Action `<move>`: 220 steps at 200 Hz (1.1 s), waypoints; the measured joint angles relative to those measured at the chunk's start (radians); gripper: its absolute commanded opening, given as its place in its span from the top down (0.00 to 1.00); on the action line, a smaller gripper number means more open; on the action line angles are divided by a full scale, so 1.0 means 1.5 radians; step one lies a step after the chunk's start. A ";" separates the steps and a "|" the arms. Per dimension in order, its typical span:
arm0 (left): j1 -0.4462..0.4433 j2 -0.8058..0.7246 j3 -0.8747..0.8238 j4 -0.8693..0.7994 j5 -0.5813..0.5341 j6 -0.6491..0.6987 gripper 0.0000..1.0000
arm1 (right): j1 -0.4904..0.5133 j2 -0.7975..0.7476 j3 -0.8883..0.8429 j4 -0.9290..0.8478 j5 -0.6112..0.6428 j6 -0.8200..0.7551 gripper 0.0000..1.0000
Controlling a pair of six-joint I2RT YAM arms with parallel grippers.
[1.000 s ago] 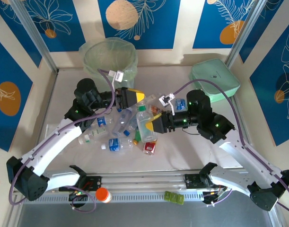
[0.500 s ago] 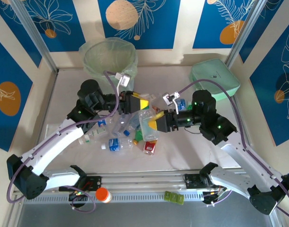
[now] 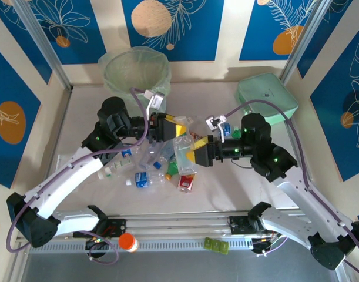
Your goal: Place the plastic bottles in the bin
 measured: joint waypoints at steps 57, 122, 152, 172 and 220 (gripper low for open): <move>0.121 0.022 0.075 -0.039 -0.105 0.036 0.97 | -0.045 -0.076 0.001 -0.065 0.100 -0.011 0.03; 0.274 0.161 0.191 -0.061 -0.263 0.025 1.00 | -0.120 -0.112 0.008 -0.112 0.162 -0.020 0.04; 0.297 0.204 0.244 -0.094 -0.392 0.029 1.00 | -0.128 -0.112 0.009 -0.125 0.167 -0.020 0.04; 0.299 0.265 0.358 -0.167 -0.477 0.040 1.00 | -0.132 -0.110 0.009 -0.132 0.169 -0.020 0.04; 0.299 0.417 0.628 -0.351 -0.627 0.050 1.00 | -0.140 -0.094 0.008 -0.147 0.181 -0.019 0.04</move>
